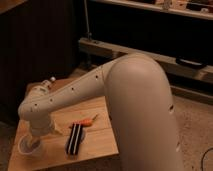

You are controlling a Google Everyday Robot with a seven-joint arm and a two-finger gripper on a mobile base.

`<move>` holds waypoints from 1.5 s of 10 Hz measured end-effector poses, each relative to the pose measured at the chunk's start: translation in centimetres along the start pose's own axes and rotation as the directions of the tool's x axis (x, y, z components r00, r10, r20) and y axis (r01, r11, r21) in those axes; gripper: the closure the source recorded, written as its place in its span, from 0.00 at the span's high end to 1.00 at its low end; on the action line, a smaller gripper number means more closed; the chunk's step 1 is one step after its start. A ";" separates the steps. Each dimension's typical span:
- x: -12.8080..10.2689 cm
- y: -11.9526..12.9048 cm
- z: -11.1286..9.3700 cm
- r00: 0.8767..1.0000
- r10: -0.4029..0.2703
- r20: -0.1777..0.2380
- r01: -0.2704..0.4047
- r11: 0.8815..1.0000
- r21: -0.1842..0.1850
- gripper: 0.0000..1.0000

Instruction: Pick up the ceramic cup

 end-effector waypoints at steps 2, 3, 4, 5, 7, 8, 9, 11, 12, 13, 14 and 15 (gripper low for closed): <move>-0.3 -0.3 1.6 1.000 -0.012 0.022 0.011 1.000 0.002 0.66; -0.5 -0.6 2.2 0.999 -0.018 0.030 0.018 1.000 0.004 0.58; -0.6 -0.7 2.7 0.999 -0.023 0.038 0.022 1.000 0.007 0.48; -0.6 -0.9 2.9 0.999 -0.027 0.044 0.027 1.000 0.012 0.38; -0.7 -1.0 3.1 0.998 -0.037 0.057 0.035 0.999 0.029 0.16; -0.7 -1.1 3.0 0.998 -0.038 0.058 0.036 0.998 0.042 0.06; -0.7 -1.2 2.4 0.998 -0.036 0.049 0.033 0.998 0.055 0.01; -0.4 -0.9 0.4 1.000 -0.020 0.013 0.019 0.997 0.074 0.00; -0.2 -0.7 -1.4 1.000 -0.005 -0.018 0.006 0.996 0.089 0.00; 0.0 -0.3 -2.8 0.999 0.011 -0.044 -0.006 0.995 0.100 0.00; 0.1 0.1 -3.6 0.997 0.027 -0.067 -0.020 0.994 0.112 0.00; 0.3 0.4 -4.2 0.996 0.040 -0.085 -0.029 0.992 0.121 0.00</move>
